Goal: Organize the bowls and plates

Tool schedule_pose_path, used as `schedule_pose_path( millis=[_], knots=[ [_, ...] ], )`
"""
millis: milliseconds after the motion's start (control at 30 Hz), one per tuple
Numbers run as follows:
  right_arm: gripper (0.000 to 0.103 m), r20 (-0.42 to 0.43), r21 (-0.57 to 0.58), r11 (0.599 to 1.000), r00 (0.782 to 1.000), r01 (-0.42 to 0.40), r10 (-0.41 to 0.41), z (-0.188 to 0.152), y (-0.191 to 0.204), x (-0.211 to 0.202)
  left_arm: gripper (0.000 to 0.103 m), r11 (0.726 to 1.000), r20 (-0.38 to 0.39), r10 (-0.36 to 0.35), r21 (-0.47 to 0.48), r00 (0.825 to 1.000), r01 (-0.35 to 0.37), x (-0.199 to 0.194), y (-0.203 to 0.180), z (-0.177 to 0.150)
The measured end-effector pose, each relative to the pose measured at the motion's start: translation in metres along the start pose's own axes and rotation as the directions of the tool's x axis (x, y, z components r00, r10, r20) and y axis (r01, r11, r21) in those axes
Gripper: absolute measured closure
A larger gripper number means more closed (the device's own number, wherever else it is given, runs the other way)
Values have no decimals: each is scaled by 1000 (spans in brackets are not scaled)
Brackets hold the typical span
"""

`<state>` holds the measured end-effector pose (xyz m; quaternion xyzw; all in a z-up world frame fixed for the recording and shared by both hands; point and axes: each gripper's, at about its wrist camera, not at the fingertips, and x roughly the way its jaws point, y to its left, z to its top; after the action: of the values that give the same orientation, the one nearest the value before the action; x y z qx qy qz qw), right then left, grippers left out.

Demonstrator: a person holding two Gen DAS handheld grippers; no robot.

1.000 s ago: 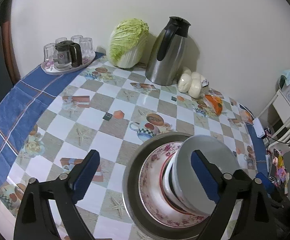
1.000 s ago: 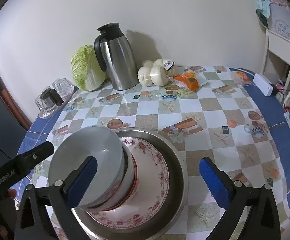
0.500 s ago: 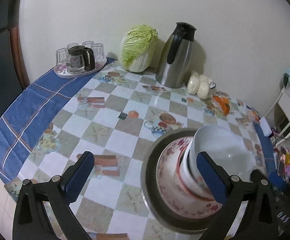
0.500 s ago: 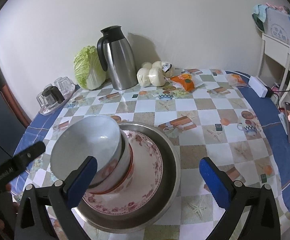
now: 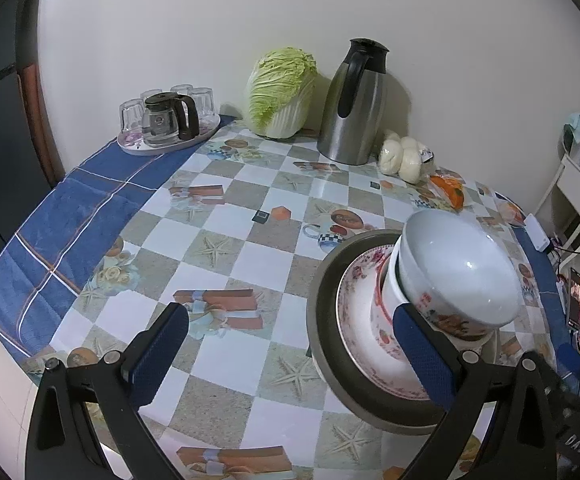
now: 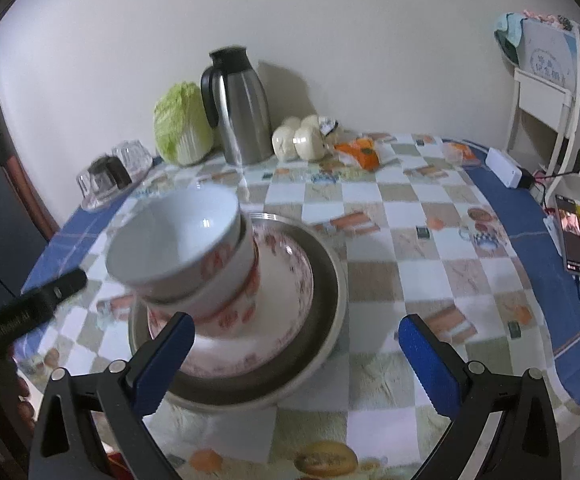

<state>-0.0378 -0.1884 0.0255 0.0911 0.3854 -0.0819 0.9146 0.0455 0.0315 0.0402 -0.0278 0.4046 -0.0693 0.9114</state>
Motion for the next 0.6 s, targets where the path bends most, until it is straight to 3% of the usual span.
schedule_pose_path(
  millis=[500, 600],
  knots=[
    [0, -84, -8, 998, 995, 58, -59, -18, -6, 29, 1, 1000, -171, -8, 25, 985, 13, 43, 16, -23],
    [0, -100, -14, 998, 993, 66, -67, -21, -5, 34, 1, 1000, -172, -2, 19, 985, 6, 47, 19, -24]
  ],
)
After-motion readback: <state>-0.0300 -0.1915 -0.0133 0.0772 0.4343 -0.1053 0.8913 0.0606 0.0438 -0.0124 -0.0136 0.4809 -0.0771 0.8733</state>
